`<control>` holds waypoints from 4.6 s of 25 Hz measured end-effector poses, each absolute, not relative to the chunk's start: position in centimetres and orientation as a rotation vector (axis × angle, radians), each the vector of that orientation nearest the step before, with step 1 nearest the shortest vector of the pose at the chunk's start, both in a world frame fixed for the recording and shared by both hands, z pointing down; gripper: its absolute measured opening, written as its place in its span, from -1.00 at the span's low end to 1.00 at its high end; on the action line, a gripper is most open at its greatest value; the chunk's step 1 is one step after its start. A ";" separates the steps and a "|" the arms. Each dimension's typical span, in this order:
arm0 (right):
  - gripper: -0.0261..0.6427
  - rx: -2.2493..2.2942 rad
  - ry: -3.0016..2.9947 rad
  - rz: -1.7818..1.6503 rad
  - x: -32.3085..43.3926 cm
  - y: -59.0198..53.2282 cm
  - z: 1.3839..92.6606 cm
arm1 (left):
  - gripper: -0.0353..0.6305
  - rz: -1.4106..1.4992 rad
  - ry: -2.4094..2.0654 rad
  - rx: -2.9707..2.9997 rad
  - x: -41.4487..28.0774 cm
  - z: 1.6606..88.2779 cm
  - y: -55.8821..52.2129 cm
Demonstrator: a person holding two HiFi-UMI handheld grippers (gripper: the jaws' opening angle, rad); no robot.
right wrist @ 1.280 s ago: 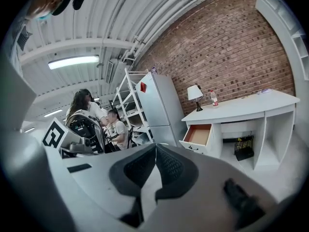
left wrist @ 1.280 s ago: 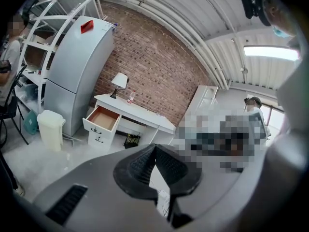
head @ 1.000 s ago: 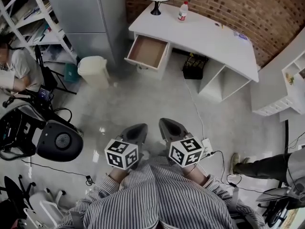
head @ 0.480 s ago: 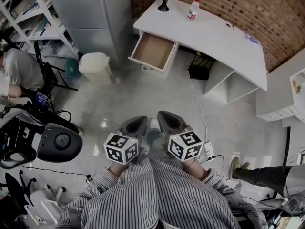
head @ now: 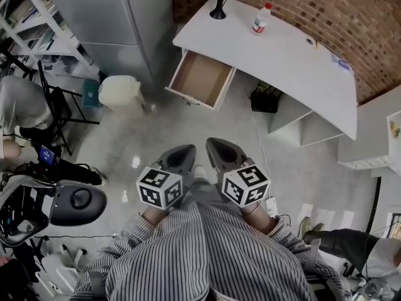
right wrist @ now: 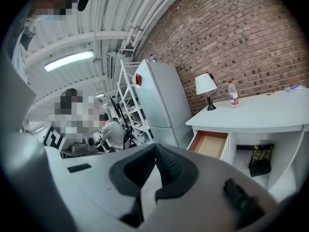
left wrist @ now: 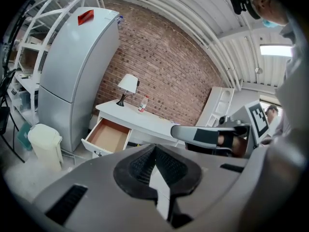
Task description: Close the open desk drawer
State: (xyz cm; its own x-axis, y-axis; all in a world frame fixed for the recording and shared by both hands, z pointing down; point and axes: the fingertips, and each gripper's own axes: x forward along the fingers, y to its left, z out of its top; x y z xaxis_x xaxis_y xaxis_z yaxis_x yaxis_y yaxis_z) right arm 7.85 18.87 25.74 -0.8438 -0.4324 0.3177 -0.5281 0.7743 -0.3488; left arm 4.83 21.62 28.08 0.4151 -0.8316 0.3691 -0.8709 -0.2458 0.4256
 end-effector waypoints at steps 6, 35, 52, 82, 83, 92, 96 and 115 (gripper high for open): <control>-0.88 0.725 -2.758 0.649 6.9 11.8 25.7 | -0.86 0.044 -1.462 2.064 3.4 27.9 14.6; -0.88 0.709 -2.648 0.861 2.6 2.2 29.7 | -0.86 0.048 -1.449 1.926 -2.9 30.9 5.0; -0.88 0.961 -2.634 0.869 -3.2 -7.4 28.3 | -0.86 0.111 -1.306 2.093 -9.2 28.4 -5.5; -0.88 1.037 -2.509 0.891 -3.4 -8.3 30.7 | -0.86 0.099 -1.157 2.096 -9.3 30.4 -7.6; -0.88 1.030 -2.508 0.894 -3.2 -8.3 30.7 | -0.86 0.099 -1.161 2.085 -9.2 30.6 -7.5; -0.88 1.026 -2.473 0.986 -1.9 -8.2 33.0 | -0.86 0.110 -1.194 2.016 -9.2 32.8 -8.1; -0.88 1.031 -2.478 0.958 -2.3 -8.8 33.6 | -0.86 0.125 -1.206 2.013 -9.5 33.4 -8.5; -0.88 1.007 -2.403 1.101 -4.6 -9.4 40.7 | -0.86 0.121 -1.164 1.909 -10.5 39.8 -9.6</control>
